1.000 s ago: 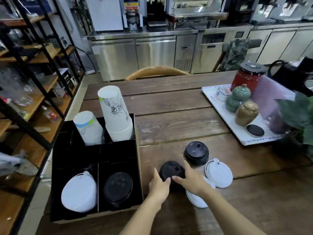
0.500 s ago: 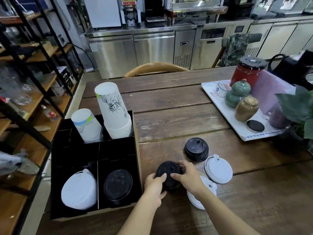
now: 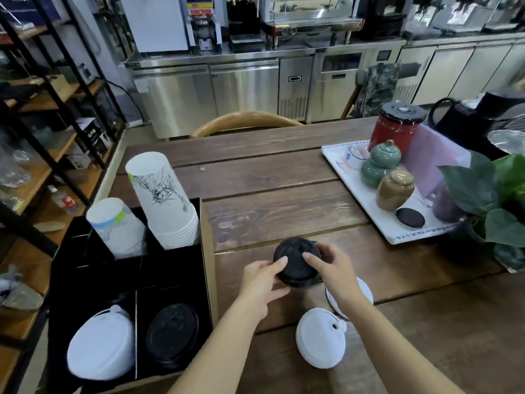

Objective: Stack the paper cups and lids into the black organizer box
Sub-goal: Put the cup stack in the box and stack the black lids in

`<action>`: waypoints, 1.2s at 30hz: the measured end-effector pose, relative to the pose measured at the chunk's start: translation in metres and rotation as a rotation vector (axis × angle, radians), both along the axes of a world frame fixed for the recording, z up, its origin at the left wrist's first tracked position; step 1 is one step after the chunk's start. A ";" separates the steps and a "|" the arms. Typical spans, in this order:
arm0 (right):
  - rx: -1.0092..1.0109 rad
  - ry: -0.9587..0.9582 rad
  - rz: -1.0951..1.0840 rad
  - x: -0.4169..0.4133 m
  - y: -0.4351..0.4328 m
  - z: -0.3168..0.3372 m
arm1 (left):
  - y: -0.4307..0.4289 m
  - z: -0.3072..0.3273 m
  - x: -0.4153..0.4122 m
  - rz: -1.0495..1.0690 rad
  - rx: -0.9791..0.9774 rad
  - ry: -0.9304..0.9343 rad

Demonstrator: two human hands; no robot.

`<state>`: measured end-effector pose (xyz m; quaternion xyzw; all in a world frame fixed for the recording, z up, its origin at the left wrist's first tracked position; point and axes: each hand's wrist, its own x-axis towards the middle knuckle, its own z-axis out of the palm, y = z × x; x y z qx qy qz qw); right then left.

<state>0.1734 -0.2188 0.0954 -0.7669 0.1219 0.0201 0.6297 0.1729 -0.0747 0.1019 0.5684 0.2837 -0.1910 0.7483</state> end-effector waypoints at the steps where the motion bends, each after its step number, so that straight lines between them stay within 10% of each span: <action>1: -0.006 0.004 -0.026 0.006 -0.005 0.002 | -0.006 0.004 0.008 -0.017 0.035 -0.029; 18: -0.312 0.277 0.068 0.068 -0.039 -0.039 | -0.056 -0.035 0.061 -0.187 0.374 0.083; 36: 0.034 0.468 0.121 0.064 -0.051 -0.049 | -0.064 -0.028 0.060 0.012 -0.026 0.264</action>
